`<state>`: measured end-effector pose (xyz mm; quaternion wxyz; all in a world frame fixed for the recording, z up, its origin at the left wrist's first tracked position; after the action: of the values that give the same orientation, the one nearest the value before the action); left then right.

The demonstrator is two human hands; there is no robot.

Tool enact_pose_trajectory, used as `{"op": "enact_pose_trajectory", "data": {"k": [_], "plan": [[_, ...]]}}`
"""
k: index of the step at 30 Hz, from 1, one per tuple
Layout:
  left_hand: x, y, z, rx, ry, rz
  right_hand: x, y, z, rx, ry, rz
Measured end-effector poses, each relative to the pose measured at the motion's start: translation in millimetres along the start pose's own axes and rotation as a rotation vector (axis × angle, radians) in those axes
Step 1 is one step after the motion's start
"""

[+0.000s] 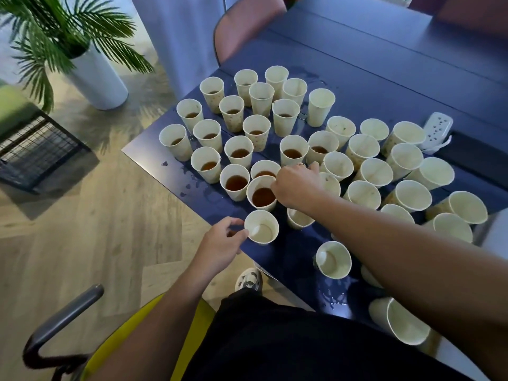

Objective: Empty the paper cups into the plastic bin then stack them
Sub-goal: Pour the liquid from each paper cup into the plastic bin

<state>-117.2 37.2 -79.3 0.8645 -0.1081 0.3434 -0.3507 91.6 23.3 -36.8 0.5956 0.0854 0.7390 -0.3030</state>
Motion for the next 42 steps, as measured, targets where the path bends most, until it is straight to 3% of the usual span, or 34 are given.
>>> {"op": "enact_pose_trajectory", "data": {"k": [6, 12, 19, 28, 35, 39, 42], "plan": [[-6.4, 2.6, 8.4, 0.031, 0.039, 0.071, -24.6, -8.0, 14.2, 0.005, 0.084, 0.066], [-6.6, 9.5, 48.1, 0.246, 0.1, 0.116, -61.1, -26.9, 29.3, 0.014, 0.124, 0.184], [21.7, 22.6, 106.7, 0.362, -0.033, -0.058, -115.1, -78.3, 61.6, 0.051, 0.169, 0.366], [72.0, 11.0, 168.4, 0.587, -0.207, -0.233, -137.2, -147.5, 138.5, 0.13, 0.286, 0.384], [113.7, -11.6, 219.6, 0.706, -0.218, -0.353, -141.0, -205.1, 197.5, 0.193, 0.557, 0.483], [135.9, -30.6, 251.0, 0.793, -0.221, -0.422, -132.5, -237.1, 223.6, 0.132, 0.914, 0.586], [152.9, -42.0, 271.3, 0.829, -0.246, -0.454, -117.6, -253.7, 236.7, 0.073, 1.136, 0.574]]}}
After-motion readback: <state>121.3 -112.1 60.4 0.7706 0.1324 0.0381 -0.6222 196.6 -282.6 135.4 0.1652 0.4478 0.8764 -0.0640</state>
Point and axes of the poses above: each hand's wrist, its own y-axis towards the middle knuckle, its own x-axis out of the palm, z = x × y, the point moved 2 cm from there along y, towards the middle knuckle, and after that the axes turned 7 degrees about x, right-handed, at the moved point
